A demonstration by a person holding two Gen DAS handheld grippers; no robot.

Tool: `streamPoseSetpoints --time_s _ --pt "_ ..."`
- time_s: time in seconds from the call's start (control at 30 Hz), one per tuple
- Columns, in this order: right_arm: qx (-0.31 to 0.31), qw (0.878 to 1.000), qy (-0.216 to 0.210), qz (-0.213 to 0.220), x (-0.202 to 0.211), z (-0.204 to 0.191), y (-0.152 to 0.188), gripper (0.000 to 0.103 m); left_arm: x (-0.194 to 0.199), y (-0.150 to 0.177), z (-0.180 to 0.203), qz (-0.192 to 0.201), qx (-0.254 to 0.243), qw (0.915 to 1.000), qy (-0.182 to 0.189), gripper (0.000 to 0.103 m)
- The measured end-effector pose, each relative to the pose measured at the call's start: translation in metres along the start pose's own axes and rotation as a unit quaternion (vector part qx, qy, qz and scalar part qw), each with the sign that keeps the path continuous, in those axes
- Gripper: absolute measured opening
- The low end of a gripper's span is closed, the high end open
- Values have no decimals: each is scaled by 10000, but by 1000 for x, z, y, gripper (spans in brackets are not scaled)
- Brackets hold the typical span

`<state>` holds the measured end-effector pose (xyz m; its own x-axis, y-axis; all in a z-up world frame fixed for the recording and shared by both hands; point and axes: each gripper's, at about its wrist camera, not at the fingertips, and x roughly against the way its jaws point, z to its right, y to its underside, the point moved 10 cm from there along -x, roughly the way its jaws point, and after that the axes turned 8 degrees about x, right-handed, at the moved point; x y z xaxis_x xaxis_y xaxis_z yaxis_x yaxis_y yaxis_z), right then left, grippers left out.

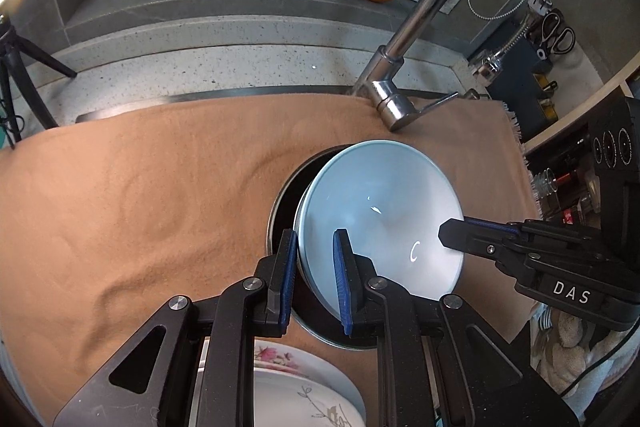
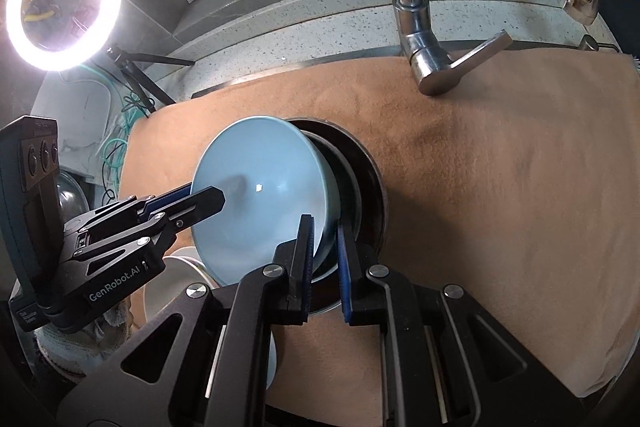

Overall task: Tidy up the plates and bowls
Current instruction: 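Lower the pale blue bowl into the red-sided bowl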

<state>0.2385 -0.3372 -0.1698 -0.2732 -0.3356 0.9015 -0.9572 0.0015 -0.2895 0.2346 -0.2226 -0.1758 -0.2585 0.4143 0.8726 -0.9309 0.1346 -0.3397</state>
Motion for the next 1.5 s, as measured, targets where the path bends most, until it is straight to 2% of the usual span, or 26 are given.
streamPoseSetpoints --time_s 0.43,0.67,0.87,1.03,1.23,1.5 --pt "27 9999 78 -119 -10 8 6 11 -11 1 4 -56 -85 9998 -142 16" --pt "67 9999 12 -118 -9 8 6 13 -9 2 0 -100 37 9999 -25 16" --pt "29 10000 -72 24 -3 10 7 13 5 -3 -9 59 231 9997 98 16" --pt "-75 9994 -140 301 12 15 3 13 18 -8 -23 218 468 9985 190 16" --pt "-290 9984 -203 435 19 28 6 13 17 -4 -38 197 671 9974 185 16" --pt "-563 9970 -341 396 14 45 15 13 9 4 -41 92 836 9962 241 16"
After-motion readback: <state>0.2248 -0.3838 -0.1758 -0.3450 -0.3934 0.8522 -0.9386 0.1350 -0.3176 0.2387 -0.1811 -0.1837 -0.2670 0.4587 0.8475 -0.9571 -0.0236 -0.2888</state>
